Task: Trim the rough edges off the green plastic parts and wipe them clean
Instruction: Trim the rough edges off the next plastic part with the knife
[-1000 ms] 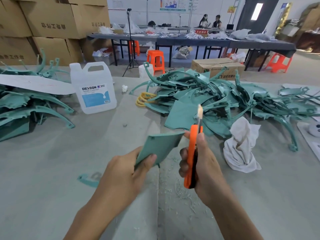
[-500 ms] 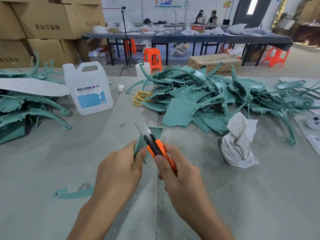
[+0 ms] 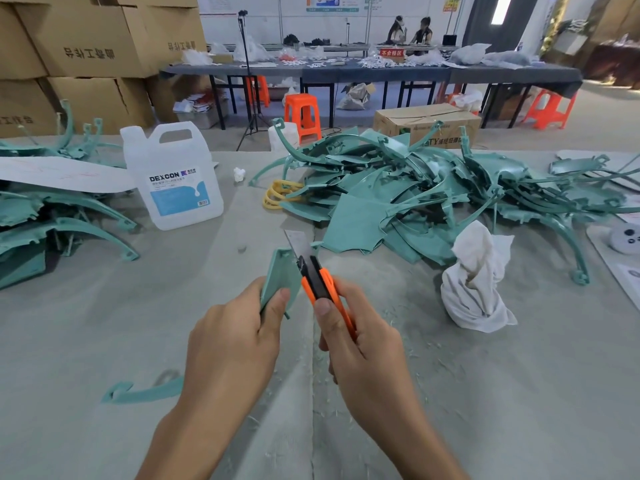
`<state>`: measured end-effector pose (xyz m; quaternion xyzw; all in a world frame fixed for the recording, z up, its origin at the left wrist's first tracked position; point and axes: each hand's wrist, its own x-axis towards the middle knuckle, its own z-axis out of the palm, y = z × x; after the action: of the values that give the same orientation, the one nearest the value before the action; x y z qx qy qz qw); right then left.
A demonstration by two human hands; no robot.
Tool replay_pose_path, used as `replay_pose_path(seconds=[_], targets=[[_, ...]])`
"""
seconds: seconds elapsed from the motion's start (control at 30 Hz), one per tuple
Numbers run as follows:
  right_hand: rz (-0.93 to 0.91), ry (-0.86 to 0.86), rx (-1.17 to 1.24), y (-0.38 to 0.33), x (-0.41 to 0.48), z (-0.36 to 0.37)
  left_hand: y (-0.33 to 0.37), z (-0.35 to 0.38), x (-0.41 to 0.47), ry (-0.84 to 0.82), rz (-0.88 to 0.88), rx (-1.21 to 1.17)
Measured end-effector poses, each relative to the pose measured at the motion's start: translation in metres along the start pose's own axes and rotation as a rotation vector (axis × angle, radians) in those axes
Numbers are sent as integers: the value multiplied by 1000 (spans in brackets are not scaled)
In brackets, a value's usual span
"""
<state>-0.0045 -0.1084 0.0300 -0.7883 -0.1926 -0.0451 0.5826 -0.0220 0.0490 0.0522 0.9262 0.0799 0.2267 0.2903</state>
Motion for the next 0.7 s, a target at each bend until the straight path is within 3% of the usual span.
replay_pose_path(seconds=[0.17,0.33,0.43,0.57,0.7], targets=[[-12,55,-21,7,13,4,3,1,-1,58,-23,-119],[185,119,-210,41,53,-13,3,-9,-6,98,7,-175],[231,166,-160,50,61,-20,4,-10,-4,94,21,-176],[67,206,7,27,43,-11,3,-5,2,78,-27,-126],[-48,102,-17,1,16,5,2,2,2,44,-34,-110]])
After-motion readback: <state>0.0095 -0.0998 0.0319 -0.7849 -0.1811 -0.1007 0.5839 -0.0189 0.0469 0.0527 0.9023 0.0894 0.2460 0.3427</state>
